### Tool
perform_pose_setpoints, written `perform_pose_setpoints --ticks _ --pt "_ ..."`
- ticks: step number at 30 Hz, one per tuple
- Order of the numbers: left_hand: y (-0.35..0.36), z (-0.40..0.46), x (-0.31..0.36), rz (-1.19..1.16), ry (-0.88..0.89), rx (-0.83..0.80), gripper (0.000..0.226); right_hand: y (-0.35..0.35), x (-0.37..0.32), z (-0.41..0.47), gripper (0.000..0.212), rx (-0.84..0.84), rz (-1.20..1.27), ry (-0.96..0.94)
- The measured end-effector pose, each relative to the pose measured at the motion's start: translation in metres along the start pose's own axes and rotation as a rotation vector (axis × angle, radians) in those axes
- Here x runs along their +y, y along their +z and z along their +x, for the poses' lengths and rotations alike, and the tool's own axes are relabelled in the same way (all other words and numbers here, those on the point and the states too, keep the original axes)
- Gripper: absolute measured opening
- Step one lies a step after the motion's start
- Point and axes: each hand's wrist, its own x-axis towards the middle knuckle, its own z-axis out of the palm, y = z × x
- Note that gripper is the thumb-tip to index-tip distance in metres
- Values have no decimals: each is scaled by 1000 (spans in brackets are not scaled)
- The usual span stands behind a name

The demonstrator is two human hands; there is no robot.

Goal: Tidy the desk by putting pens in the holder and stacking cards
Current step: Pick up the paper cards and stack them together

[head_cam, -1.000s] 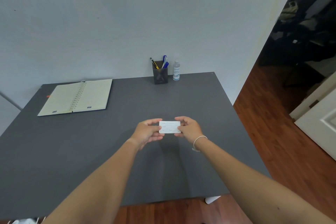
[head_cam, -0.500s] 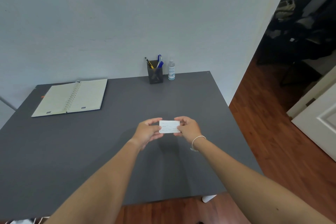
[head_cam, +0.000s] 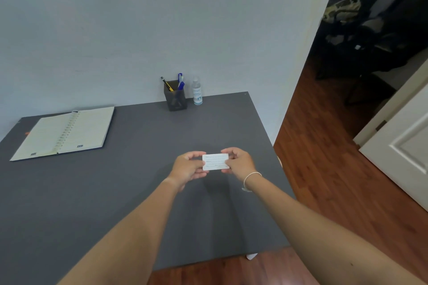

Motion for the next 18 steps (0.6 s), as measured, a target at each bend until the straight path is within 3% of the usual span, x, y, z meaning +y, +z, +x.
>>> perform_pose_setpoints --ticks 18 --pt "82 53 25 85 -11 -118 27 -79 9 38 32 196 35 37"
